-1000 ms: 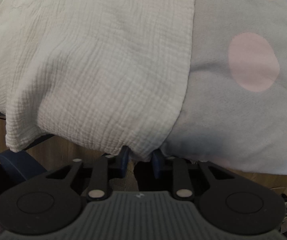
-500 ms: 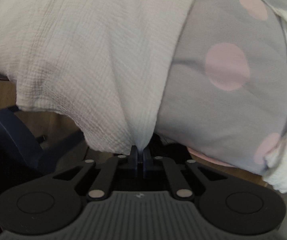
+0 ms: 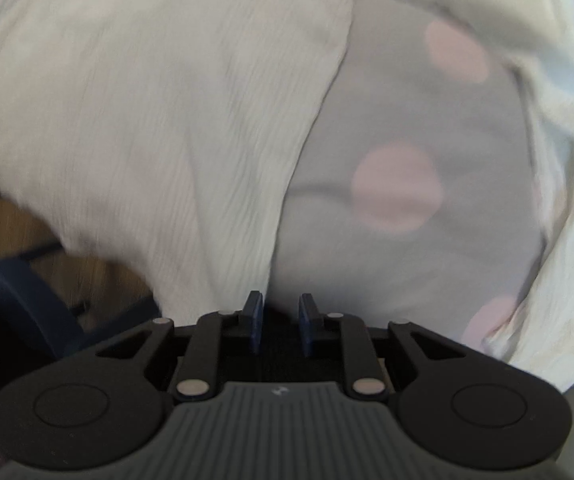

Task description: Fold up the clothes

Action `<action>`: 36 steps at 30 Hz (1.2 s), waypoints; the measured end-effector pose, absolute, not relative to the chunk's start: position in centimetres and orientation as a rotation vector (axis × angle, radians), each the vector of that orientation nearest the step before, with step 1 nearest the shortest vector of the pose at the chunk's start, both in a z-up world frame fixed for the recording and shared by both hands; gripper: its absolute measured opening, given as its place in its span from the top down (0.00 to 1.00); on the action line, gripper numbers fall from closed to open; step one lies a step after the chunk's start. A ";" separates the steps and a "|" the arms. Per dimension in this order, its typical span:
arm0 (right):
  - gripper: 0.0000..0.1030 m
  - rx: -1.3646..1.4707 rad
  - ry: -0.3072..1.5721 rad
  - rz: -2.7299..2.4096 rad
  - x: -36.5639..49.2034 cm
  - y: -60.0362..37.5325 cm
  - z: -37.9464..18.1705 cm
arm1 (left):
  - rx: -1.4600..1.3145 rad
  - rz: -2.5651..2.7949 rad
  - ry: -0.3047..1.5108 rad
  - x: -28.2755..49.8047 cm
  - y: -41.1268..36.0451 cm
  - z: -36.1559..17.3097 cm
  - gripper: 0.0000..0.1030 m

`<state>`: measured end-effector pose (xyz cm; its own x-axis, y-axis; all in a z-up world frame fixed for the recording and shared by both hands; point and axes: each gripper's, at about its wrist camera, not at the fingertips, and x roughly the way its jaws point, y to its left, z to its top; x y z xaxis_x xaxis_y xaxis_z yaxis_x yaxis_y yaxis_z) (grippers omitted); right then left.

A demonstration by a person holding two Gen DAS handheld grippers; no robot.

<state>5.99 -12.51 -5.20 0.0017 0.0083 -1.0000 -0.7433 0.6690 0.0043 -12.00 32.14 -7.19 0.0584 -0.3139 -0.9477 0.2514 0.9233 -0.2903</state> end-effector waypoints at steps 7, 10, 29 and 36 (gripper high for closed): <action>0.79 -0.527 1.213 0.640 11.4 -8.7 -6.6 | -0.102 -0.229 1.225 -4.8 34.9 -4.7 0.63; 0.79 -0.499 1.140 0.627 14.8 -6.9 -7.2 | -0.115 -0.091 1.134 -1.7 37.1 -4.9 0.63; 0.63 -0.229 0.962 0.609 37.0 6.2 -13.4 | -0.185 0.099 0.960 14.7 45.7 -13.4 0.57; 0.54 -0.243 0.959 0.599 38.8 8.3 -16.2 | -0.244 0.017 0.909 16.1 44.1 -15.4 0.56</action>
